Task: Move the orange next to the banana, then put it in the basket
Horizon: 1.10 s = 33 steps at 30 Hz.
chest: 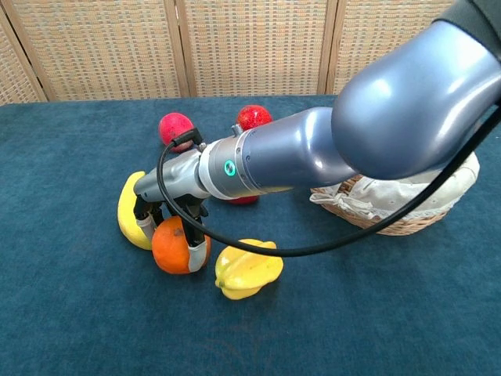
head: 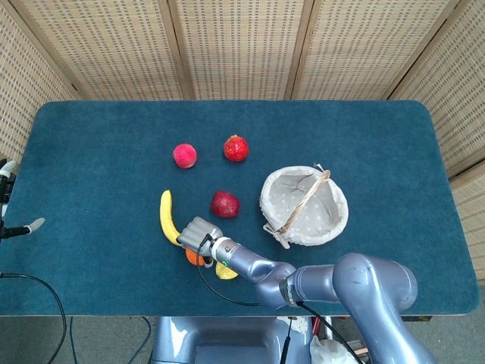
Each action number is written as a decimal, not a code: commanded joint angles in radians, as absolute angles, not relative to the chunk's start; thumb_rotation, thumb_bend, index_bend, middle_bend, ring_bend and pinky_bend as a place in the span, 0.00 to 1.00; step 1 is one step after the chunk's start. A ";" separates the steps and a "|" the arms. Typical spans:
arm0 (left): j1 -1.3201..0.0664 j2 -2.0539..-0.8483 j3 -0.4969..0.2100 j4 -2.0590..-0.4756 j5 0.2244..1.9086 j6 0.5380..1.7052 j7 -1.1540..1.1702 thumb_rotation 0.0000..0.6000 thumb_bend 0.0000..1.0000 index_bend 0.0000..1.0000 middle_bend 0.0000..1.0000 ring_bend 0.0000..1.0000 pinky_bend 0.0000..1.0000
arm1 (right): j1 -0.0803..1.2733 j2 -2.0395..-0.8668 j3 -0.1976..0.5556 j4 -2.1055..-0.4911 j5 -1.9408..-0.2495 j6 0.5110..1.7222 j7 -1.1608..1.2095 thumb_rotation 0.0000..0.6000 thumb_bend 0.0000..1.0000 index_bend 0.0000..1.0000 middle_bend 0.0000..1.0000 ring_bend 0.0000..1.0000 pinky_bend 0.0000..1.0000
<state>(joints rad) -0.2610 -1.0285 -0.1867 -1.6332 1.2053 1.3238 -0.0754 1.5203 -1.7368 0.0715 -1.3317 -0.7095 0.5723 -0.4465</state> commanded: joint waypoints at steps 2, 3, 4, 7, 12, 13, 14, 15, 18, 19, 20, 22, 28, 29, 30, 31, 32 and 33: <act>-0.261 -1.029 -0.188 -1.634 1.205 1.321 -0.076 1.00 0.00 0.00 0.00 0.00 0.00 | 1.489 -1.716 0.106 -1.357 -0.771 0.606 -0.405 1.00 0.28 0.50 0.50 0.38 0.54; -0.261 -1.029 -0.188 -1.634 1.206 1.320 -0.075 1.00 0.00 0.00 0.00 0.00 0.00 | 1.480 -1.701 0.119 -1.372 -0.789 0.621 -0.393 1.00 0.29 0.50 0.51 0.38 0.54; -0.261 -1.029 -0.187 -1.635 1.208 1.319 -0.074 1.00 0.00 0.00 0.00 0.00 0.00 | 1.470 -1.686 0.135 -1.388 -0.808 0.638 -0.379 1.00 0.30 0.50 0.51 0.38 0.54; -0.259 -1.030 -0.186 -1.639 1.214 1.321 -0.070 1.00 0.00 0.00 0.00 0.00 0.00 | 1.431 -1.628 0.179 -1.444 -0.864 0.698 -0.332 1.00 0.30 0.50 0.51 0.38 0.54; -0.259 -1.033 -0.183 -1.644 1.222 1.322 -0.062 1.00 0.00 0.00 0.00 0.00 0.00 | 1.345 -1.486 0.234 -1.557 -0.954 0.799 -0.258 1.00 0.32 0.51 0.51 0.38 0.54; -0.258 -1.033 -0.182 -1.646 1.225 1.323 -0.059 1.00 0.00 0.00 0.00 0.00 0.00 | 1.331 -1.458 0.240 -1.574 -0.964 0.816 -0.251 1.00 0.32 0.51 0.51 0.38 0.54; -0.258 -1.035 -0.180 -1.649 1.230 1.326 -0.053 1.00 0.00 0.00 0.00 0.00 0.00 | 1.299 -1.401 0.250 -1.608 -0.982 0.852 -0.240 1.00 0.33 0.51 0.51 0.38 0.54; -0.257 -1.036 -0.179 -1.653 1.235 1.328 -0.048 1.00 0.00 0.00 0.00 0.00 0.00 | 1.268 -1.343 0.253 -1.648 -1.003 0.872 -0.223 1.00 0.33 0.51 0.51 0.38 0.54; -0.255 -1.041 -0.171 -1.666 1.248 1.334 -0.032 1.00 0.00 0.00 0.00 0.00 0.00 | 1.156 -1.182 0.252 -1.732 -1.083 0.970 -0.168 1.00 0.33 0.51 0.51 0.38 0.54; -0.255 -1.043 -0.170 -1.669 1.251 1.335 -0.027 1.00 0.00 0.00 0.00 0.00 0.00 | 1.116 -1.133 0.251 -1.750 -1.106 1.001 -0.138 1.00 0.33 0.51 0.51 0.38 0.54; -0.255 -1.045 -0.168 -1.673 1.255 1.338 -0.020 1.00 0.00 0.00 0.00 0.00 0.00 | 1.070 -1.076 0.247 -1.775 -1.140 1.026 -0.090 1.00 0.33 0.51 0.51 0.38 0.54; -0.255 -1.046 -0.167 -1.678 1.260 1.340 -0.013 1.00 0.00 0.00 0.00 0.00 0.00 | 1.017 -1.009 0.237 -1.793 -1.184 1.043 -0.029 1.00 0.33 0.51 0.51 0.38 0.54; -0.251 -1.046 -0.172 -1.688 1.268 1.359 -0.003 1.00 0.00 0.00 0.00 0.00 0.00 | 0.876 -0.881 0.174 -1.802 -1.338 1.089 0.127 1.00 0.33 0.51 0.51 0.39 0.54; -0.249 -1.045 -0.173 -1.689 1.267 1.362 -0.004 1.00 0.00 0.00 0.00 0.00 0.00 | 0.855 -0.870 0.161 -1.798 -1.366 1.100 0.149 1.00 0.33 0.51 0.51 0.39 0.54; -0.248 -1.043 -0.175 -1.690 1.267 1.364 -0.004 1.00 0.00 0.00 0.00 0.00 0.00 | 0.828 -0.861 0.145 -1.790 -1.401 1.116 0.174 1.00 0.33 0.51 0.51 0.39 0.54; -0.247 -1.040 -0.179 -1.693 1.265 1.367 -0.006 1.00 0.00 0.00 0.00 0.00 0.00 | 0.801 -0.855 0.121 -1.783 -1.431 1.129 0.192 1.00 0.33 0.51 0.51 0.39 0.54; -0.246 -1.035 -0.181 -1.697 1.262 1.368 -0.007 1.00 0.00 0.00 0.00 0.00 0.00 | 0.775 -0.854 0.102 -1.769 -1.470 1.148 0.215 1.00 0.33 0.51 0.52 0.39 0.54; -0.245 -1.032 -0.183 -1.699 1.261 1.369 -0.007 1.00 0.00 0.00 0.00 0.00 0.00 | 0.761 -0.856 0.093 -1.758 -1.493 1.158 0.228 1.00 0.33 0.51 0.52 0.39 0.54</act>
